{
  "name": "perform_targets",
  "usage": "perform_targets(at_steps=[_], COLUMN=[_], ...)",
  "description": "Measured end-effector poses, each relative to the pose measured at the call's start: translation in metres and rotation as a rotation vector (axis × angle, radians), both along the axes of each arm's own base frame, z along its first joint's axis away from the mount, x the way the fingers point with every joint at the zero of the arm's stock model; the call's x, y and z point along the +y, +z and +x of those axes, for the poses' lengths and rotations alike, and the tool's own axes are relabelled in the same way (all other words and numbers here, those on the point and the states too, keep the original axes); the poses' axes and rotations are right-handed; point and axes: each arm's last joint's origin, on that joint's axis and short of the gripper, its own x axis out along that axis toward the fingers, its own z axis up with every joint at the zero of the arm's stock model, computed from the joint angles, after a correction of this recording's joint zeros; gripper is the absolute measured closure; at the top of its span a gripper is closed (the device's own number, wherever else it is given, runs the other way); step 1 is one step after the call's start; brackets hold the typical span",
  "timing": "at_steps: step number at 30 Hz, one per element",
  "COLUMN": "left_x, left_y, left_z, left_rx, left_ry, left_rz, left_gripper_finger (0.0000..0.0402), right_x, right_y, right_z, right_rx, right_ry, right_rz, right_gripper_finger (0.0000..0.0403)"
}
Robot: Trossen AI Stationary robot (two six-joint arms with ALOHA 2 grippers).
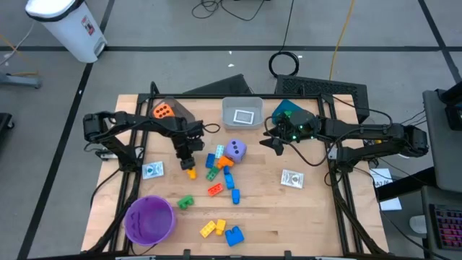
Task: Pick & Place Toys
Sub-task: Put the yellow game piece into the blue bin
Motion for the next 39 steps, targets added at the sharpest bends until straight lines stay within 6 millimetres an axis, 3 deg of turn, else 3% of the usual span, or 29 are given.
perform_targets(at_steps=[9, 20, 33, 39], left_x=[-0.003, -0.011, -0.011, -0.006], left_y=[0.000, 0.001, 0.004, 0.024], left_z=[0.000, 0.007, 0.012, 0.028], left_rx=[-0.011, -0.061, -0.104, -0.182], left_ry=[-0.035, -0.057, -0.008, -0.015], left_rz=[-0.001, -0.038, -0.138, -0.124], left_gripper_finger=[0.0301, 0.0393, 0.0394, 0.0397], right_x=[0.000, 0.000, 0.000, 0.000], right_y=[0.000, 0.000, 0.000, 0.000], right_z=[0.000, 0.000, 0.000, 0.000], right_rx=[0.000, 0.000, 0.000, -0.001], right_ry=[0.000, 0.000, 0.000, -0.001], right_rz=[0.001, 0.001, 0.000, -0.001], right_gripper_finger=[0.0135, 0.0135, 0.0135, 0.0135])
